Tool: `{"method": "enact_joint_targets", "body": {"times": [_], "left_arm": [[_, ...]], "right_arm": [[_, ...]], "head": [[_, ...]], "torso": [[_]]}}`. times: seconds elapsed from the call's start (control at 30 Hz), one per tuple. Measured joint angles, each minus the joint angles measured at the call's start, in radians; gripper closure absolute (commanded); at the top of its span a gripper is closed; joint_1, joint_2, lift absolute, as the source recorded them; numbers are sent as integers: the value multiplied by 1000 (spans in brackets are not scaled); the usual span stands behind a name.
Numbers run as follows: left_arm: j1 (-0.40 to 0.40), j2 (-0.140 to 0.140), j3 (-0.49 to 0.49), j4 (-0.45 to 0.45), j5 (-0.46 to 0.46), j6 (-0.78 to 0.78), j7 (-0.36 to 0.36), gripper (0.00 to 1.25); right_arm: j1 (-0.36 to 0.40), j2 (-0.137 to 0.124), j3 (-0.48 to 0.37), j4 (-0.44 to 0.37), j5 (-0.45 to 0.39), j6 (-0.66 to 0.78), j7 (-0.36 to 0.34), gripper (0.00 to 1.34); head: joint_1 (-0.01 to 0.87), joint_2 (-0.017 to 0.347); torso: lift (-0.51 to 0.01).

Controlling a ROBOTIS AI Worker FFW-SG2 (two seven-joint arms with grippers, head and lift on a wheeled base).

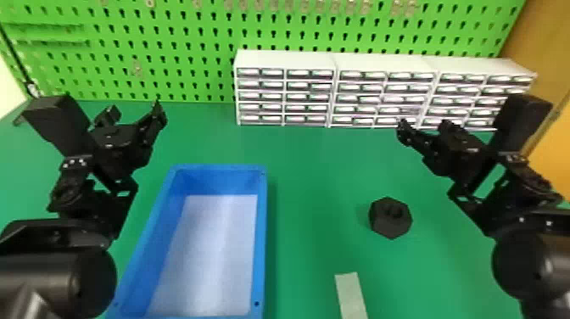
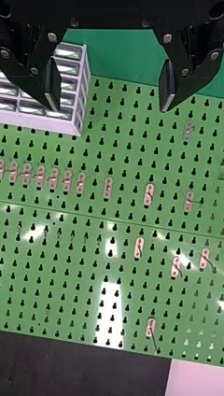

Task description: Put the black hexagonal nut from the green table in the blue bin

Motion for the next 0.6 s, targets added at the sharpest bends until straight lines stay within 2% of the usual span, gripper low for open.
{"method": "enact_joint_targets", "body": {"times": [0.6], "left_arm": [[0,0,4,0,1,0,0,433]], "right_arm": [[1,0,-6,-4,-4,0,0,288]], "head": [[692,8]], "torso": [[-97]]}}
